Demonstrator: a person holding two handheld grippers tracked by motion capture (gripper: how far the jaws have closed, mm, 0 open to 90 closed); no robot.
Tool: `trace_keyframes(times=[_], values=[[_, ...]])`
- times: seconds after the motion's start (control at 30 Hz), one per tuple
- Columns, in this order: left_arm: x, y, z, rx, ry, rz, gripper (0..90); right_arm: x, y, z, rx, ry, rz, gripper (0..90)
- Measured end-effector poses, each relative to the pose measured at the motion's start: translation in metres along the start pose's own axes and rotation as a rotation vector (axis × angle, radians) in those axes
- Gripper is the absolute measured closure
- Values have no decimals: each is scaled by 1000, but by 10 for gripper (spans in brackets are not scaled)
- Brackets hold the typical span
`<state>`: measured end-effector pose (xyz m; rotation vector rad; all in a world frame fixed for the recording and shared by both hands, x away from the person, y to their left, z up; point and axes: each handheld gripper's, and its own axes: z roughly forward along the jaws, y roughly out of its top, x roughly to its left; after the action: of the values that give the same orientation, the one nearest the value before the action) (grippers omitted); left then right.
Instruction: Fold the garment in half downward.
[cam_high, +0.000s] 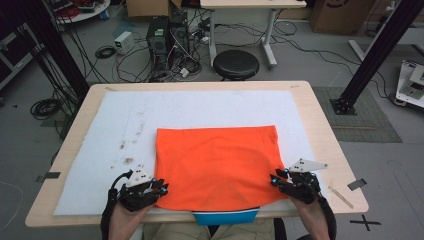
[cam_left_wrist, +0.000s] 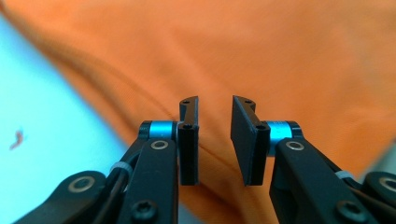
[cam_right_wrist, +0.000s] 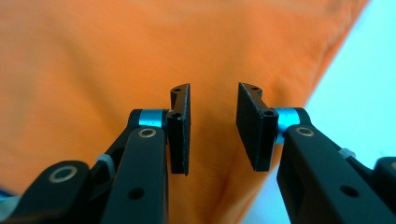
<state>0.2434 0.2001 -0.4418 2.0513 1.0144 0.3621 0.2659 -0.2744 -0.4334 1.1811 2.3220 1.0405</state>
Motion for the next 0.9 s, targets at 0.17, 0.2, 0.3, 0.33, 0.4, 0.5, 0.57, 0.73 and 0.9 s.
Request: trace_keyframes(times=[0.17, 0.2, 0.3, 0.33, 0.4, 0.5, 0.57, 0.73, 0.9], values=[[12, -6, -6, -8, -47, -49, 725, -15, -9, 3, 37, -24, 78, 709], [13, -4, -8, -18, -39, -55, 722, -17, -8, -1, 38, -42, 88, 705], [19, 8, -13, -108, -17, -50, 708, -19, 3, -6, -11, -48, 80, 662], [21, 13, -12, -127, -9, -47, 703, -20, 9, -5, -28, -39, 68, 656], [28, 22, -2, -126, -4, -56, 678, -22, 22, 1, -36, -31, 62, 637], [36, 30, 19, -66, 10, -75, 664, -28, 39, 21, -18, -6, 79, 617], [37, 31, 29, -29, 29, -84, 664, -30, 44, 36, 15, -1, 66, 617], [41, 24, 28, -14, 56, -92, 668, -40, 38, 50, 58, -20, 107, 628], [38, 21, 10, -69, 92, -125, 545, -17, 53, 39, 10, -54, 105, 561]])
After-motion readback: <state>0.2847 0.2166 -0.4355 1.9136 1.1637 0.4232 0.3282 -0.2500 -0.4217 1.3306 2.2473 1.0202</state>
